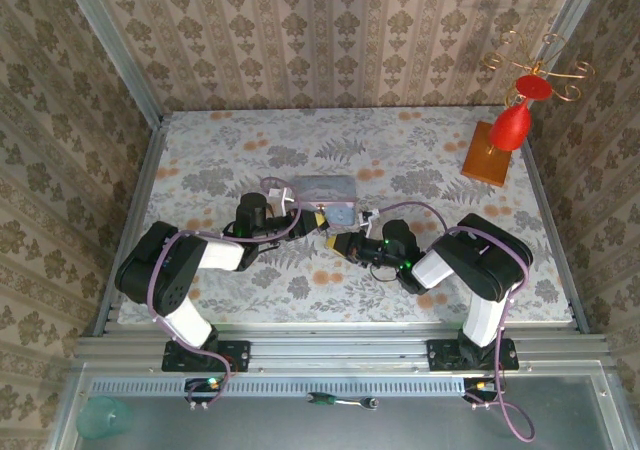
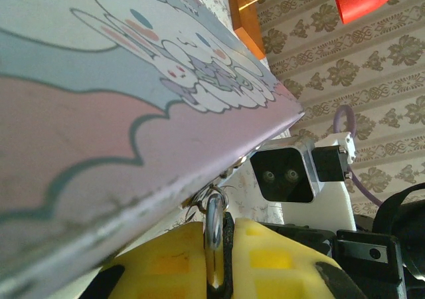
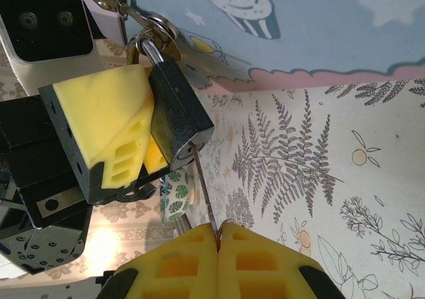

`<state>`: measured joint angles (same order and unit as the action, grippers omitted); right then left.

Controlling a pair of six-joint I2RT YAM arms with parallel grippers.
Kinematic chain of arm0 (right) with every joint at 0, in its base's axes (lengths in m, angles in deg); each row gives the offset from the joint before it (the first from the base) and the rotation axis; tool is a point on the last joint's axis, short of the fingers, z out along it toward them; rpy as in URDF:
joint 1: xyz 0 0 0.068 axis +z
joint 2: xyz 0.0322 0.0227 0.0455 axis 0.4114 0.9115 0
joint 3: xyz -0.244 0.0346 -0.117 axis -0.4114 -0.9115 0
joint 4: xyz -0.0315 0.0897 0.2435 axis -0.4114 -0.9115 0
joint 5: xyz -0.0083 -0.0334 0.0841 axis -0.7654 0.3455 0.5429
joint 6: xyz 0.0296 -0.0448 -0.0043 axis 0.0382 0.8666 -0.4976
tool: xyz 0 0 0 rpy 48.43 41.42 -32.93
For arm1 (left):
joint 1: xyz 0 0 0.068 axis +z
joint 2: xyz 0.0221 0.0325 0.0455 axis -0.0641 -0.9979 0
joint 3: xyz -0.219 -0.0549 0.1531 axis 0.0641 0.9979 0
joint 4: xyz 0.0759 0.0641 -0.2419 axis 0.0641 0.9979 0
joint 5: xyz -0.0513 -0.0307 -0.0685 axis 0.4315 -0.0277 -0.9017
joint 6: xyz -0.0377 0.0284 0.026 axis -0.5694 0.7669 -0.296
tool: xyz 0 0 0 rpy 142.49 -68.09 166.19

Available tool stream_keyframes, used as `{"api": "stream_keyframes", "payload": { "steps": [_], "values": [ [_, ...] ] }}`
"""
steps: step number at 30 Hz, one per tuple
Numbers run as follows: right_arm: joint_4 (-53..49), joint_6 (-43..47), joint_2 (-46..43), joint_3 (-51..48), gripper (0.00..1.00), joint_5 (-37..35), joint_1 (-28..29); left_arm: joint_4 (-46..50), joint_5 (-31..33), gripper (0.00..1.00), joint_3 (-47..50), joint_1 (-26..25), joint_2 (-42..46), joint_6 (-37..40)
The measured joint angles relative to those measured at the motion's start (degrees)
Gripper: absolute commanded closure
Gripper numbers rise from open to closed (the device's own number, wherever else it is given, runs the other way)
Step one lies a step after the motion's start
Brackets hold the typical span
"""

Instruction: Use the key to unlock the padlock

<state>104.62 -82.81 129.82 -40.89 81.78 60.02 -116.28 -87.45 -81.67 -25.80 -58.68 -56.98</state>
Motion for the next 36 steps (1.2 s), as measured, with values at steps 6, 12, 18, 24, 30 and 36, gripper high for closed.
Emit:
{"api": "stream_keyframes", "payload": {
  "steps": [6, 12, 18, 24, 30, 36],
  "values": [
    [0.1, -0.2, 0.0, 0.0, 1.00, 1.3, -1.0, -0.3, 0.0, 1.00, 0.0, 0.0, 0.0, 0.0],
    [0.2, -0.4, 0.0, 0.0, 1.00, 2.5, -1.9, -0.6, 0.0, 1.00, 0.0, 0.0, 0.0, -0.2],
    [0.3, -0.6, 0.0, 0.0, 1.00, 2.8, -2.3, -1.0, 0.1, 1.00, 0.0, 0.0, 0.0, -0.6],
    [1.1, -0.9, 0.0, 0.0, 1.00, 2.8, -2.4, -1.9, 0.2, 1.00, 0.0, 0.0, -0.1, -1.3],
    [1.6, -1.7, 0.0, 0.0, 1.00, 2.8, -3.5, -3.3, 0.5, 1.00, 0.0, 0.0, -0.4, -1.5],
    [1.7, -2.0, 0.0, 0.0, 1.00, 2.8, -3.4, -3.6, 0.6, 1.00, 0.0, -0.1, -0.6, -1.5]
  ]
}}
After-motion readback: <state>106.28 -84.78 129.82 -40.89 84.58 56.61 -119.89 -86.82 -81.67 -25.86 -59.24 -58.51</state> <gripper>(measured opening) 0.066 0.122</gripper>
